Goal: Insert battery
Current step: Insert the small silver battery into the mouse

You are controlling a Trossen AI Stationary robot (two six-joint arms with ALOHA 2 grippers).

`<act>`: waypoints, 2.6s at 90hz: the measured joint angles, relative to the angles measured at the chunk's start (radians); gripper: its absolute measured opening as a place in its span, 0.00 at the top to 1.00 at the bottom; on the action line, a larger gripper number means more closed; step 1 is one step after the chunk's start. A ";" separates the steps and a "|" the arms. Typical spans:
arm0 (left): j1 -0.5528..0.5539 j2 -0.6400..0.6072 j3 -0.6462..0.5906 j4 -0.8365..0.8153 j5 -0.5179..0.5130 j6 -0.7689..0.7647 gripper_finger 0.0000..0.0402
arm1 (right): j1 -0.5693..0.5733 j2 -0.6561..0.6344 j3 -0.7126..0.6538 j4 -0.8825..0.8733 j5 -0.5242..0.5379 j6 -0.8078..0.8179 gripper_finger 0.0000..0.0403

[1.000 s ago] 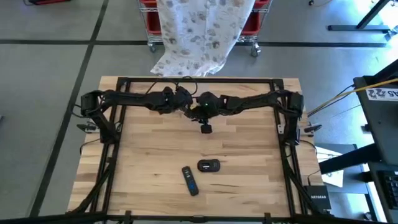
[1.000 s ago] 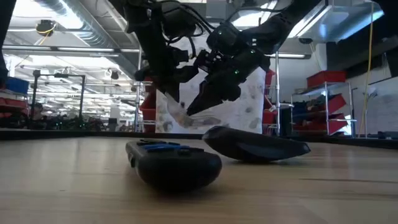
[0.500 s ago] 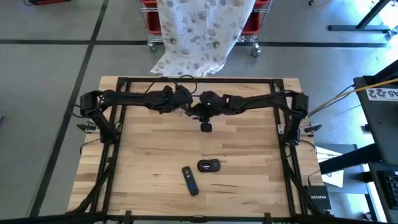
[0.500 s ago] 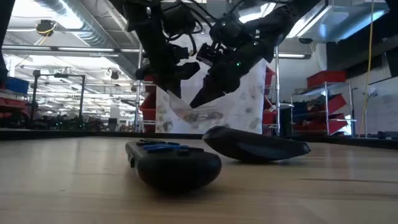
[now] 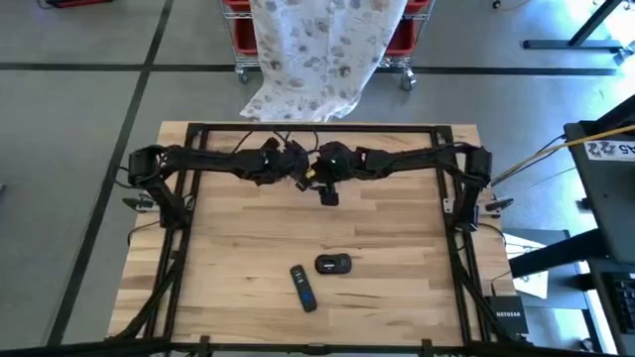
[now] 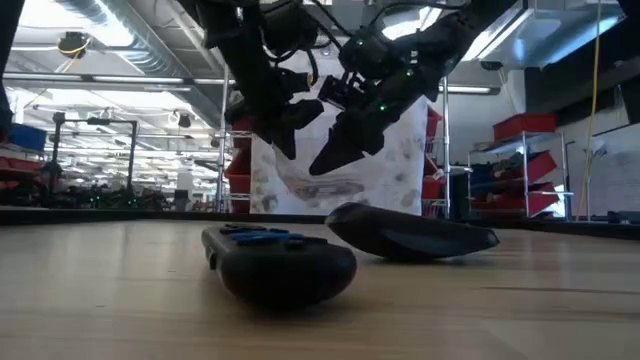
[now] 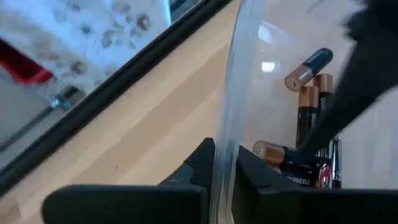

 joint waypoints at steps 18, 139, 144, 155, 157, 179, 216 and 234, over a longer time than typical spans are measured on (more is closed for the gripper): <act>-0.024 0.000 0.014 -0.001 -0.053 0.049 0.98 | -0.002 0.004 0.002 -0.016 -0.082 -0.014 0.37; -0.036 0.000 0.016 -0.052 -0.096 0.093 0.98 | 0.000 0.041 0.003 -0.096 0.059 -0.071 0.45; -0.035 0.000 0.016 -0.051 -0.095 0.093 0.98 | 0.000 0.040 0.003 -0.098 0.060 -0.071 0.50; -0.034 0.000 0.016 -0.055 -0.104 0.093 0.98 | 0.001 0.040 0.002 -0.116 0.054 -0.071 0.63; -0.034 0.000 0.016 -0.052 -0.100 0.093 0.98 | 0.001 0.040 0.002 -0.116 0.056 -0.072 0.65; -0.033 0.000 0.016 -0.060 -0.097 0.090 0.98 | 0.002 0.035 0.002 -0.124 0.048 -0.091 0.85; 0.036 0.006 0.013 -0.116 0.017 -0.062 0.98 | -0.003 0.012 0.141 -0.337 0.011 -0.093 0.75; 0.108 0.036 0.012 -0.171 0.114 -0.125 0.98 | -0.001 -0.020 0.252 -0.457 -0.071 -0.135 0.73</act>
